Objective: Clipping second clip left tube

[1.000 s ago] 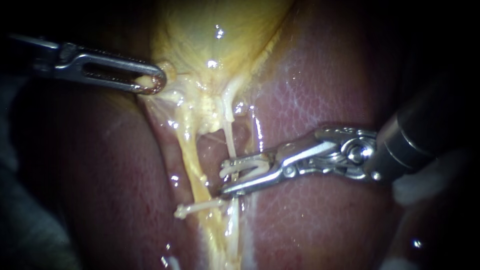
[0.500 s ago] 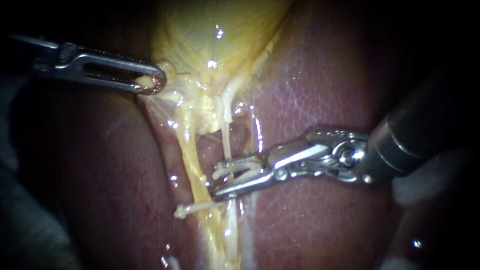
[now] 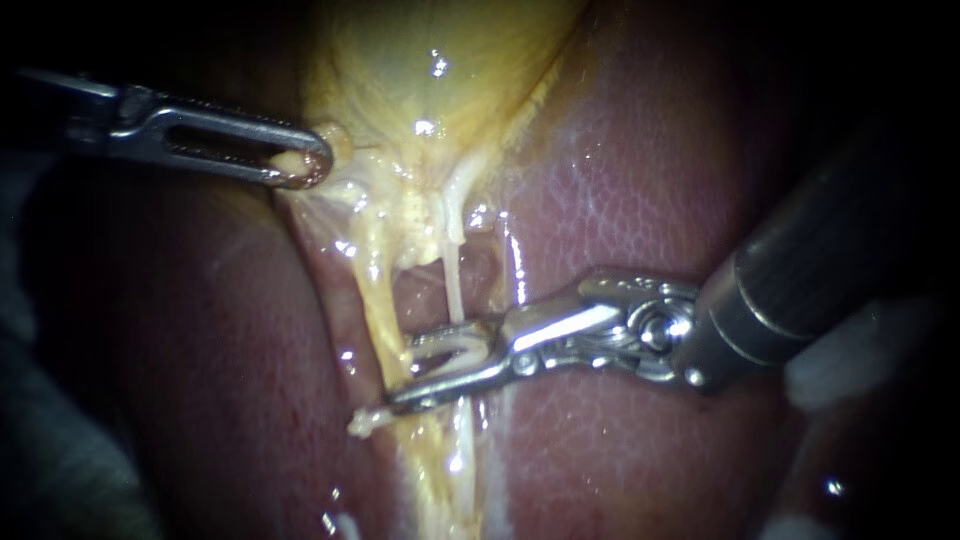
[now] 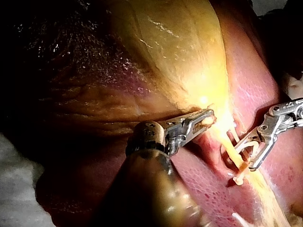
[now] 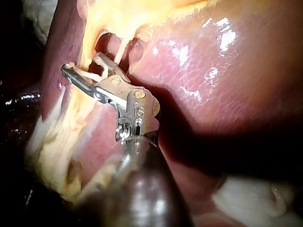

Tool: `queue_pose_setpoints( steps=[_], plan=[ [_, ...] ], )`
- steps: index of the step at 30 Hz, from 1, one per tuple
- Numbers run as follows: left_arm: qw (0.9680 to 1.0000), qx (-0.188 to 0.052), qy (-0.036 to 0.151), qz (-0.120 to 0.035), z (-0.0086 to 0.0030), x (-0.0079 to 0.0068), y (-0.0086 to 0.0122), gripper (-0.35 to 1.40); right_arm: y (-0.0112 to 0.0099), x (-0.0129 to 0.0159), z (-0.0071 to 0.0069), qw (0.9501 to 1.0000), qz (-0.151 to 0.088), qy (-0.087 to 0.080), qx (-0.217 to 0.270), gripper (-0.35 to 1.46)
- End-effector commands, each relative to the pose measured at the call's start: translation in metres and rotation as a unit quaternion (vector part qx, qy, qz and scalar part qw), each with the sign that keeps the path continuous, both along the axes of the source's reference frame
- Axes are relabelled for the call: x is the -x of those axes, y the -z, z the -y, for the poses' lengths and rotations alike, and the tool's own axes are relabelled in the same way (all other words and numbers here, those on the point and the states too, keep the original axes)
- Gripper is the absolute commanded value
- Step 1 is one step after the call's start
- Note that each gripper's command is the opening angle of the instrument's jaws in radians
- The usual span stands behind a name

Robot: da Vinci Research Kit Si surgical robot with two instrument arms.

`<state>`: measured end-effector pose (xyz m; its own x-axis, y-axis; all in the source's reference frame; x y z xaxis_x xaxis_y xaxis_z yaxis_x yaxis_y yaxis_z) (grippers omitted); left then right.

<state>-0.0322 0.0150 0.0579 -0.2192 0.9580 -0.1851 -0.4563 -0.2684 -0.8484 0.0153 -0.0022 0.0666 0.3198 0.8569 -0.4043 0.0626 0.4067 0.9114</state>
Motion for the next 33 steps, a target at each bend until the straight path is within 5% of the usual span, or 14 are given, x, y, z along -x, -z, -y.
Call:
queue_pose_setpoints(
  steps=[1, 17, 33],
  plan=[
    [1.0000, 0.000, 0.000, 0.000, 0.0000, 0.0000, 0.0000, -0.35, 0.0000, -0.0001, 0.0000, 1.0000, -0.003, 0.000, -0.001, 0.46],
    [1.0000, 0.000, 0.000, 0.000, 0.0000, 0.0000, 0.0000, -0.35, 0.0009, -0.0021, 0.0007, 0.9985, -0.050, -0.011, -0.017, 0.47],
    [1.0000, 0.000, 0.000, 0.000, 0.0000, 0.0001, 0.0000, -0.35, 0.0012, -0.0040, 0.0013, 0.9980, -0.058, -0.017, -0.019, 0.47]
  ],
)
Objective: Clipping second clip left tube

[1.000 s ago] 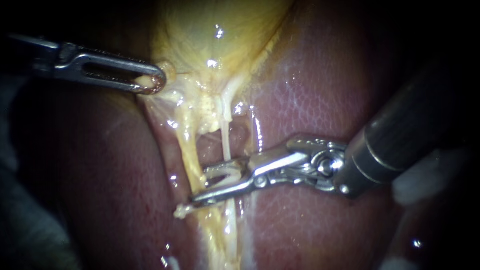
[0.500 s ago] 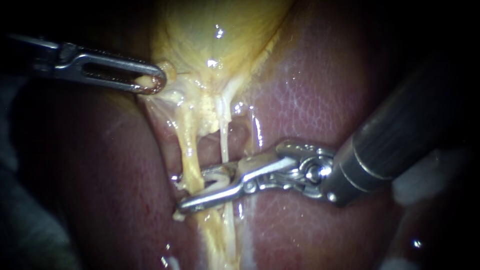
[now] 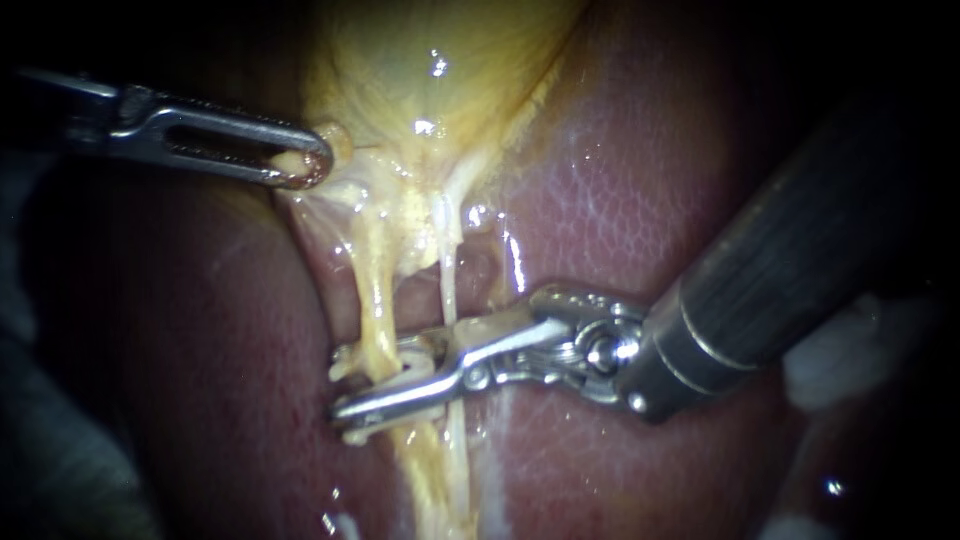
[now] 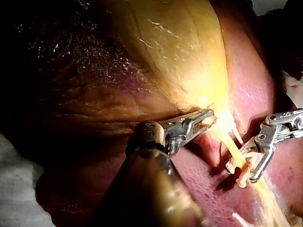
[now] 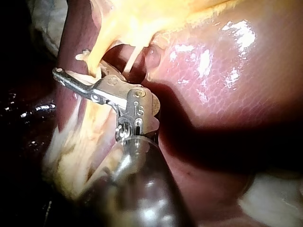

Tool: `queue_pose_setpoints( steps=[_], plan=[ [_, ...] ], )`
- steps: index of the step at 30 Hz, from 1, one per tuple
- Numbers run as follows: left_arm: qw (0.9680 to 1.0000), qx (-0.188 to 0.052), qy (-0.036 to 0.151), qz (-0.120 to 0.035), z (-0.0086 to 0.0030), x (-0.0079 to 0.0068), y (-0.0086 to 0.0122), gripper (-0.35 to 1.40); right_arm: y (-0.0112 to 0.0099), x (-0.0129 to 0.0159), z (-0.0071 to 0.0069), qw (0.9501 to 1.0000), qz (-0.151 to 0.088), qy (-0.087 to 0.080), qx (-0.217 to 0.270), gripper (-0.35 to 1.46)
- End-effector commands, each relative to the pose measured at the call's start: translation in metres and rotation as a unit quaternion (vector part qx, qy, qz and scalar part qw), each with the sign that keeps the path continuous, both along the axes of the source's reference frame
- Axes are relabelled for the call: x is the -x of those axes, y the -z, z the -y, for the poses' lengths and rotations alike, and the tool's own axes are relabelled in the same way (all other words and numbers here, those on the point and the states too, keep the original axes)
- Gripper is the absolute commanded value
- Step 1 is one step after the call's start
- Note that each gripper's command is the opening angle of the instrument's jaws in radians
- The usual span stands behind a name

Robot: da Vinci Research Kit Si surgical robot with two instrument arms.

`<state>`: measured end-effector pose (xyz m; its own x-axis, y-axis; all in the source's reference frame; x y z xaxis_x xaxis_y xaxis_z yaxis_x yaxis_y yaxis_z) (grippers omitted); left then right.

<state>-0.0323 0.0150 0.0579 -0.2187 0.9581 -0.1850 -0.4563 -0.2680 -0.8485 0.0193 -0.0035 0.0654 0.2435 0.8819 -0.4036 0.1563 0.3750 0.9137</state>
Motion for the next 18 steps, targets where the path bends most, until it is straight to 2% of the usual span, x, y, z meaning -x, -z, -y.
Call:
queue_pose_setpoints(
  steps=[1, 4, 9, 18],
  plan=[
    [1.0000, 0.000, 0.000, 0.000, 0.0000, 0.0000, 0.0000, -0.35, 0.0000, -0.0001, 0.0001, 1.0000, 0.000, 0.000, 0.001, 0.47],
    [1.0000, 0.000, 0.000, 0.000, 0.0000, 0.0000, 0.0000, -0.35, 0.0001, -0.0002, 0.0003, 1.0000, -0.001, 0.002, 0.001, 0.47],
    [1.0000, 0.000, 0.000, 0.000, 0.0000, 0.0000, 0.0000, -0.35, 0.0008, -0.0002, 0.0007, 0.9998, -0.009, 0.015, 0.001, 0.46],
    [1.0000, 0.000, 0.000, 0.000, 0.0000, 0.0000, 0.0000, -0.35, 0.0033, 0.0002, 0.0014, 0.9992, -0.024, 0.032, -0.005, 0.44]
  ],
)
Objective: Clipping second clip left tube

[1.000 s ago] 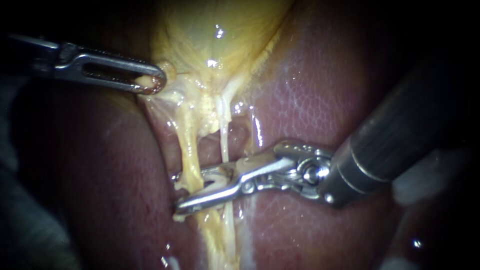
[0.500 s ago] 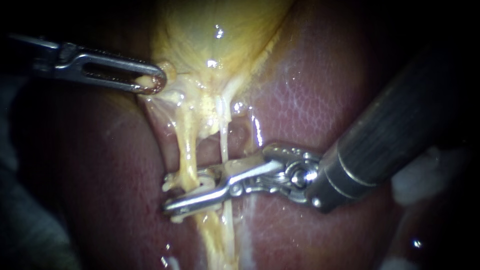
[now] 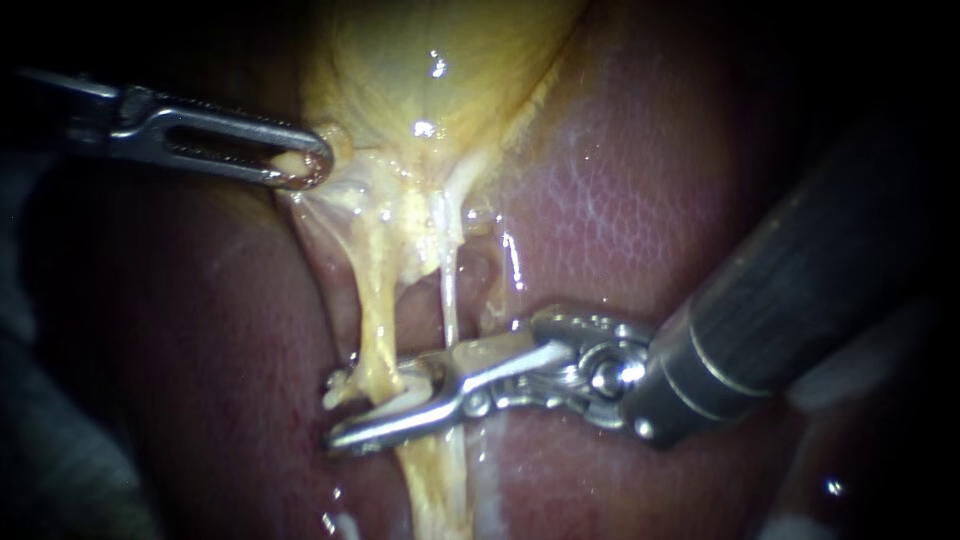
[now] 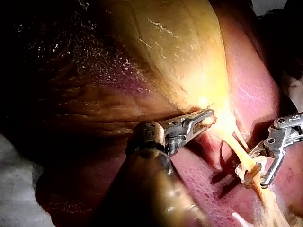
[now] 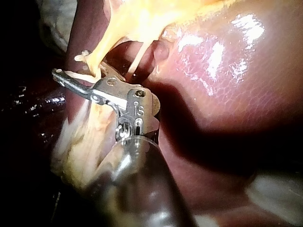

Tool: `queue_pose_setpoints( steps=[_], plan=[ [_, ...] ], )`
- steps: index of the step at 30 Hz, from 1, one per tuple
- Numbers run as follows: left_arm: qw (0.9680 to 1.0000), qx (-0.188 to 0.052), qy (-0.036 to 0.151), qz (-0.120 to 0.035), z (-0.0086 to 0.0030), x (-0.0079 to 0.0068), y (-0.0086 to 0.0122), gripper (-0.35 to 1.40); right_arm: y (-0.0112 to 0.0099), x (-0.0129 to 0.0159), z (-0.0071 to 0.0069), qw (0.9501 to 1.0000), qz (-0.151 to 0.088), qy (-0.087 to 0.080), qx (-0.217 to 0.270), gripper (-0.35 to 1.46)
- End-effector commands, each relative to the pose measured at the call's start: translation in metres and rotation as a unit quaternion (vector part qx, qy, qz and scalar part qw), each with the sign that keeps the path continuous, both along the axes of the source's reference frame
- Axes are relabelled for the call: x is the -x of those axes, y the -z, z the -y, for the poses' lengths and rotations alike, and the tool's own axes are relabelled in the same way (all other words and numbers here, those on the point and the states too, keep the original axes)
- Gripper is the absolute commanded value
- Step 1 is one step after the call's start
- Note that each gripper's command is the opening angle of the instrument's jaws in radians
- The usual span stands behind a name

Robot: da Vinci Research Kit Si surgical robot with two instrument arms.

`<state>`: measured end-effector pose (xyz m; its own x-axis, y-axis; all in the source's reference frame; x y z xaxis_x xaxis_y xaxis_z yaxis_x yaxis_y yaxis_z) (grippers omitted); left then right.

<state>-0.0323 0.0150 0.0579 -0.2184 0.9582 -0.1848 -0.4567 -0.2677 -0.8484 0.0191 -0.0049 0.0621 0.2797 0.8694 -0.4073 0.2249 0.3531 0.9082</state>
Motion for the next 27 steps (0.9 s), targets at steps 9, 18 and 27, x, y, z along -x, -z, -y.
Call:
queue_pose_setpoints(
  steps=[9, 18, 27],
  plan=[
    [1.0000, 0.000, 0.000, 0.000, 0.0000, 0.0000, 0.0000, -0.35, 0.0006, 0.0001, -0.0005, 1.0000, 0.000, 0.000, -0.002, 0.31],
    [1.0000, 0.000, 0.000, 0.000, 0.0000, 0.0000, 0.0000, -0.35, 0.0006, 0.0004, -0.0005, 1.0000, -0.001, 0.000, -0.003, 0.03],
    [1.0000, 0.000, 0.000, 0.000, 0.0000, 0.0000, 0.0000, -0.35, 0.0005, 0.0009, -0.0004, 1.0000, -0.001, 0.002, -0.002, -0.35]
  ],
)
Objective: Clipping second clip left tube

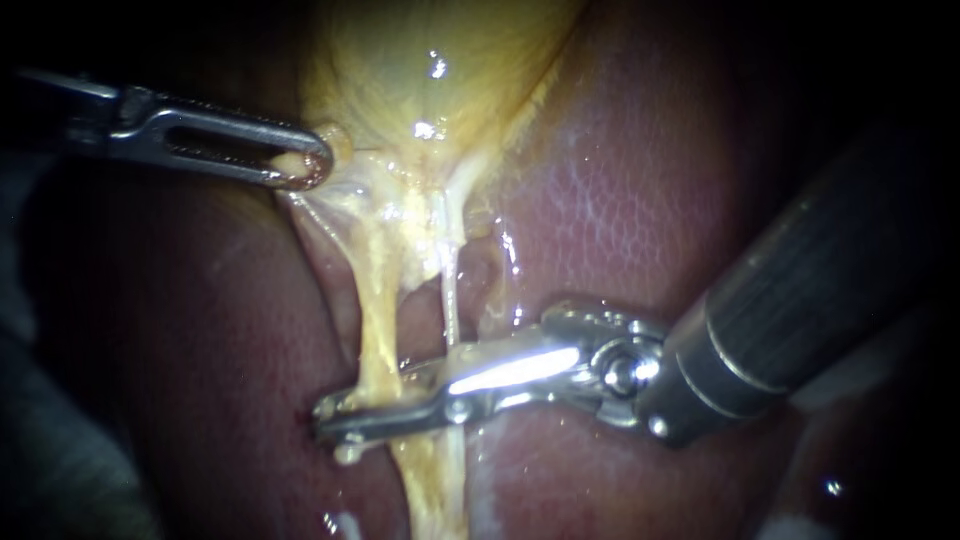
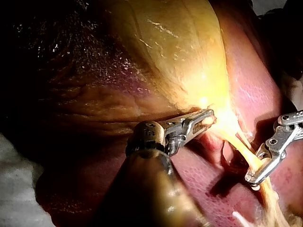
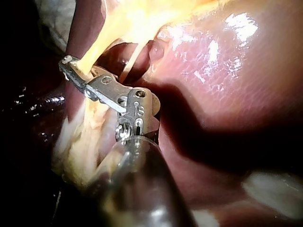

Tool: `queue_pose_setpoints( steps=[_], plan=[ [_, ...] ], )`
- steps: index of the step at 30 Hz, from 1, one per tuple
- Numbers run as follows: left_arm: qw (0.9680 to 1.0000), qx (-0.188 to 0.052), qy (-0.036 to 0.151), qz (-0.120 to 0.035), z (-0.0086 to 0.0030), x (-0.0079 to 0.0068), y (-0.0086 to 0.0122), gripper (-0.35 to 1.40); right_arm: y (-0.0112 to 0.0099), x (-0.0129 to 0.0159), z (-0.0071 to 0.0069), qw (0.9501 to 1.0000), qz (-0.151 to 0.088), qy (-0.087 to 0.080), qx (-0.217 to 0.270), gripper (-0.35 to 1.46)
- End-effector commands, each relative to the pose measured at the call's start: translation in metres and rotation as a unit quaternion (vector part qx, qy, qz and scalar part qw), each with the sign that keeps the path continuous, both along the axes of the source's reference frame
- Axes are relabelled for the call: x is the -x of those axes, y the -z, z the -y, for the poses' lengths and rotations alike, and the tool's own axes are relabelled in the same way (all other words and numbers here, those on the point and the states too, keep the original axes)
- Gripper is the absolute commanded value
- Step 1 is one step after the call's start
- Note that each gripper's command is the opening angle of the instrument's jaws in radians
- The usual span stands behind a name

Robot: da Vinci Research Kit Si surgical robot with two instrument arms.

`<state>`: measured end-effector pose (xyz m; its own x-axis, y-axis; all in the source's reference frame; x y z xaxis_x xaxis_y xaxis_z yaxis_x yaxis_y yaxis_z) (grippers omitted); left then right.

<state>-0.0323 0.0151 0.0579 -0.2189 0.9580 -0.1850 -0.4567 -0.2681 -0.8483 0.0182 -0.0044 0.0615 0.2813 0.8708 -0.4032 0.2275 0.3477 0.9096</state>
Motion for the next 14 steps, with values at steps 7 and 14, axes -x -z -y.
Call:
queue_pose_setpoints(
  steps=[7, 14],
  plan=[
    [1.0000, 0.000, 0.000, 0.000, 0.0000, 0.0001, 0.0000, -0.35, -0.0005, 0.0002, -0.0002, 0.9990, -0.015, -0.004, 0.042, -0.35],
    [1.0000, 0.000, 0.000, 0.000, 0.0000, 0.0000, -0.0001, -0.35, -0.0006, 0.0002, -0.0002, 0.9990, -0.015, -0.004, 0.043, -0.35]
  ],
)
